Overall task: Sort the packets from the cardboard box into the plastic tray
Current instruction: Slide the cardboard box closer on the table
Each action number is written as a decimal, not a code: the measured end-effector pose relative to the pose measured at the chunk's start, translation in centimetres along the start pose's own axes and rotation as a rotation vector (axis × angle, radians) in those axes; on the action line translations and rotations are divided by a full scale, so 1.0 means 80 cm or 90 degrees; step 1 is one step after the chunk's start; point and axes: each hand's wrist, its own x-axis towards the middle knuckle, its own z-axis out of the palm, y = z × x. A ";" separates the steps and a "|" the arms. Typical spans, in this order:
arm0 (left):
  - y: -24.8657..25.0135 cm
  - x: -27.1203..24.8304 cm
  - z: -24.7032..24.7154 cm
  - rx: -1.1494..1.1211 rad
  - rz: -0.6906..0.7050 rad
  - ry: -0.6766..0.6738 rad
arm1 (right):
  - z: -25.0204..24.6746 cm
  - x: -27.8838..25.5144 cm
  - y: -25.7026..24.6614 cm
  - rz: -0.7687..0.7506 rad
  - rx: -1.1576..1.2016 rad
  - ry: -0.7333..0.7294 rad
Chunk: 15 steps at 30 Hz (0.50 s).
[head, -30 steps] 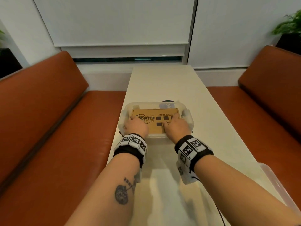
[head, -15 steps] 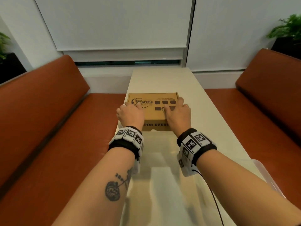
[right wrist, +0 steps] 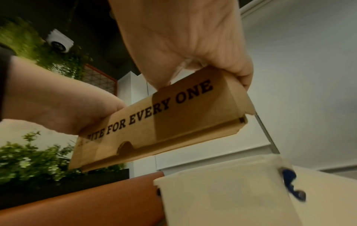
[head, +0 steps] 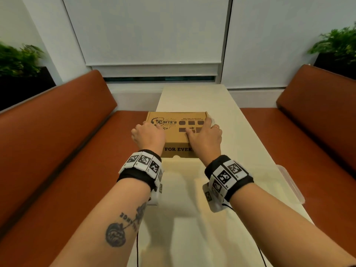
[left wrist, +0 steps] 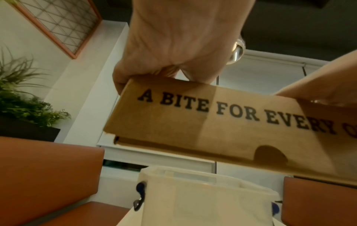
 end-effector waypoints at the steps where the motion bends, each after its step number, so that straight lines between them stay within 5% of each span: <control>1: -0.008 -0.010 -0.002 0.005 0.001 0.002 | 0.001 -0.014 0.002 0.003 0.003 -0.004; 15: -0.118 -0.111 0.101 -0.002 -0.073 -0.113 | 0.066 -0.134 0.079 0.103 -0.013 -0.177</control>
